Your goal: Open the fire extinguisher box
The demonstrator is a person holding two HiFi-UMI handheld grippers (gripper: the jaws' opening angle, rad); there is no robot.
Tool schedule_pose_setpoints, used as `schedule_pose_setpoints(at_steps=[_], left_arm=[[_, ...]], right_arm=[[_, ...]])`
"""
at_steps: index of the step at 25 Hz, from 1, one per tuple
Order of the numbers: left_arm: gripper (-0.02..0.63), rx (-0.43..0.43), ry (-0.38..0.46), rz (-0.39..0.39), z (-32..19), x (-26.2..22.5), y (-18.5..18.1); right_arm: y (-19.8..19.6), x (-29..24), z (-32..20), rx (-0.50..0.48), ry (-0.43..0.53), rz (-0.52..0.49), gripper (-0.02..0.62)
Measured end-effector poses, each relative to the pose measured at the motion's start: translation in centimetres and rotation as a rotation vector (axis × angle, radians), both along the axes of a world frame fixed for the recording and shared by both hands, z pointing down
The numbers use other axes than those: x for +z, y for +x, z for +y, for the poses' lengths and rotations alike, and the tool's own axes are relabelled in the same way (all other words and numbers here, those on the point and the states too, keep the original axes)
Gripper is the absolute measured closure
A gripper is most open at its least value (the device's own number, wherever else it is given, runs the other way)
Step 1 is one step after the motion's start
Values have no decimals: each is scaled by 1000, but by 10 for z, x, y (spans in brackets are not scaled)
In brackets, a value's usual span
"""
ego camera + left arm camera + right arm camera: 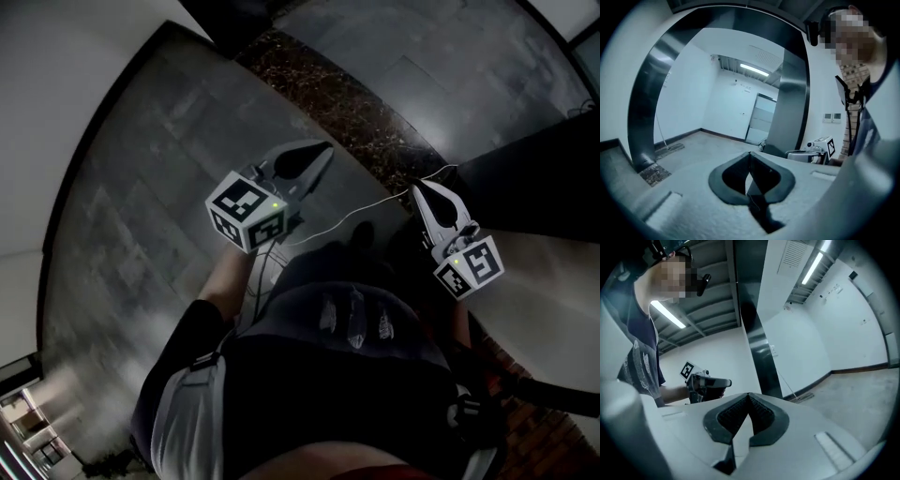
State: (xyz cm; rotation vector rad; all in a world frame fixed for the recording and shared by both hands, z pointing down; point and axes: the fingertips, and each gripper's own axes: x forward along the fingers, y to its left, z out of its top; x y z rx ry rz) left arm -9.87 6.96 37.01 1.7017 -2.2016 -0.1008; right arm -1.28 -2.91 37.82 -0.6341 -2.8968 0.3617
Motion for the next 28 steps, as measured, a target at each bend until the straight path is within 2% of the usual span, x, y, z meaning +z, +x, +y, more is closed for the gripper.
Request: schedule_pose_setpoints(at_steps=[4, 7, 15, 21, 23, 26, 28], left_arm=[[607, -61, -38, -24, -17, -16, -16], [607, -94, -44, -42, -19, -37, -20], [607, -201, -122, -37, -13, -33, -27], [607, -219, -134, -80, -13, -36, -41], [607, -214, -119, -85, -12, -32, -50], [607, -218, -83, -84, -5, -28, -68], [607, -231, -59, -81, 6, -26, -88]], right_arm=[[-25, -17, -11, -110, -9, -25, 595], [-35, -22, -12, -167, -21, -1, 595], [-61, -13, -24, -262, -6, -3, 595], [-74, -9, -17, -301, -17, -13, 595], [-82, -6, -13, -309, 15, -17, 595], [-97, -1, -3, -325, 120, -18, 595], [-114, -1, 6, -341, 141, -12, 594]])
